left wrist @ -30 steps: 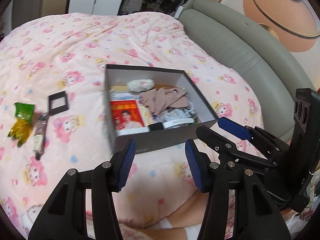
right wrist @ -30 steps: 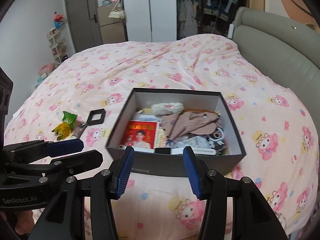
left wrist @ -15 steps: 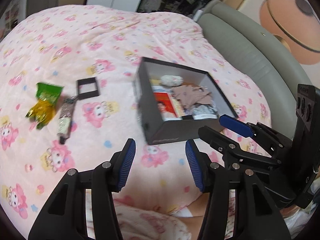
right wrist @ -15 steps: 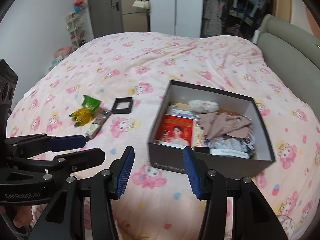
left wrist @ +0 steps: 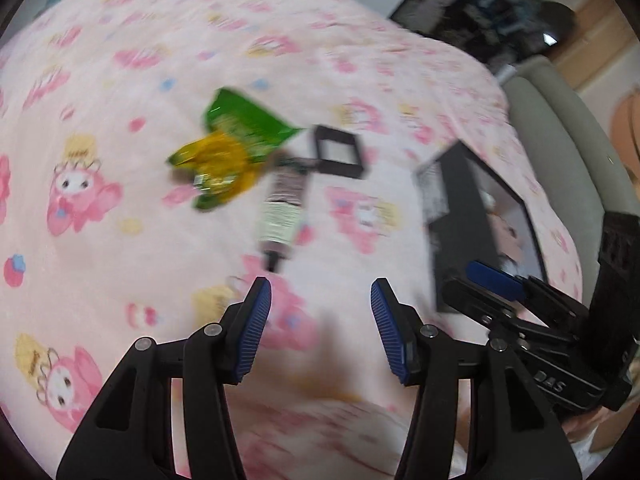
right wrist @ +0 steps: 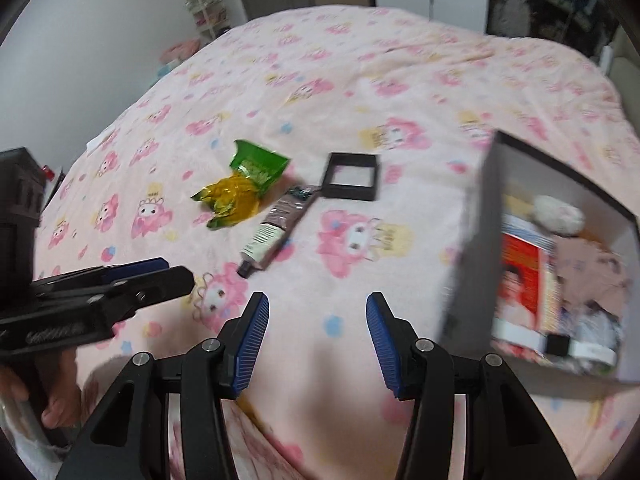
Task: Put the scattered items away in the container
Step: 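Move the left gripper to the brown-and-white tube on the bedspread, then grasp the brown-and-white VSEA tube with the left gripper, then lift the tube with the left gripper and carry it toward the box, then raise the tube with the left gripper over the box wall, then lower the tube into the box and open the left gripper, then move the left gripper to the green-and-yellow corn snack bag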
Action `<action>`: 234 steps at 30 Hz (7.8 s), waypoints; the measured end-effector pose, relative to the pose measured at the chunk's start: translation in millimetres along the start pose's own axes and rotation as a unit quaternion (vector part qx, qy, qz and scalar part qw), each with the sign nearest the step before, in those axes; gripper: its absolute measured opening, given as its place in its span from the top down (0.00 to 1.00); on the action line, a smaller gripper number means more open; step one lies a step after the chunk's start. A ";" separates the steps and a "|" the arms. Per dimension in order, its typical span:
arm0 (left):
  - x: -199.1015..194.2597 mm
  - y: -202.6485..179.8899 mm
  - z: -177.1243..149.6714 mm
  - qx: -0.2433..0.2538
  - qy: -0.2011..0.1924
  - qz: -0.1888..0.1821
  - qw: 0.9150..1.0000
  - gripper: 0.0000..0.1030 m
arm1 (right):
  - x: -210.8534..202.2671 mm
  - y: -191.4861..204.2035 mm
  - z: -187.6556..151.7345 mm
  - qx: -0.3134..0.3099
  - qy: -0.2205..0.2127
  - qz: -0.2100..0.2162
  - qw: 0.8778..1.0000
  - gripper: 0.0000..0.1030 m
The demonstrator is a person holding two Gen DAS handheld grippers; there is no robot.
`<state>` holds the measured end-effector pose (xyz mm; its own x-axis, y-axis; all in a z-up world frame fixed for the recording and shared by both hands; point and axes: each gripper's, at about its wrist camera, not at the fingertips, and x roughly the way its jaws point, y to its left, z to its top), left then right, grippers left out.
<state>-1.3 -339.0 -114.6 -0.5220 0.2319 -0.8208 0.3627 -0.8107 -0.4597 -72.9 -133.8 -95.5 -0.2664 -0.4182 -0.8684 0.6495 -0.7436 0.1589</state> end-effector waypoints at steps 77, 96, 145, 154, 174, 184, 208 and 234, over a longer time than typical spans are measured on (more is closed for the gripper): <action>134.7 -221.4 -121.4 0.048 0.189 -0.139 0.971 0.59 | -70.2 -191.4 -208.0 0.220 0.009 0.108 0.969 0.71; 129.6 -204.6 -113.4 0.012 0.153 -0.113 0.982 0.58 | -21.4 -146.5 -217.7 0.178 0.091 0.091 0.976 0.85; 152.8 -230.1 -117.7 0.064 0.192 -0.077 0.976 0.51 | -83.7 -253.1 -216.4 0.331 -0.030 0.001 0.943 0.69; 145.1 -241.1 -121.7 0.104 0.173 -0.087 0.976 0.58 | -81.5 -234.5 -212.4 0.277 -0.044 -0.008 0.960 0.66; 126.9 -311.8 18.6 0.172 0.124 -0.067 0.975 0.54 | -113.4 -281.1 -57.3 0.191 -0.088 -0.068 0.975 0.66; 133.4 -286.9 14.3 0.183 0.070 -0.034 0.980 0.55 | -67.1 -274.8 -55.8 0.156 -0.026 -0.100 0.982 0.66; -10.3 -267.0 -81.1 0.237 -0.014 -0.082 0.968 0.46 | -163.4 -137.6 -103.1 0.121 -0.103 -0.104 0.982 0.62; -22.9 31.0 24.4 -0.018 -0.084 0.037 0.996 0.45 | 50.6 23.0 49.9 -0.003 0.030 0.051 0.998 0.62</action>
<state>3.1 -382.5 -101.9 -0.6130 0.0761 -0.7864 0.4306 -0.8024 -0.4133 -107.0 -198.1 -112.3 -0.1560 -0.4596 -0.8743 0.6752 -0.6957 0.2452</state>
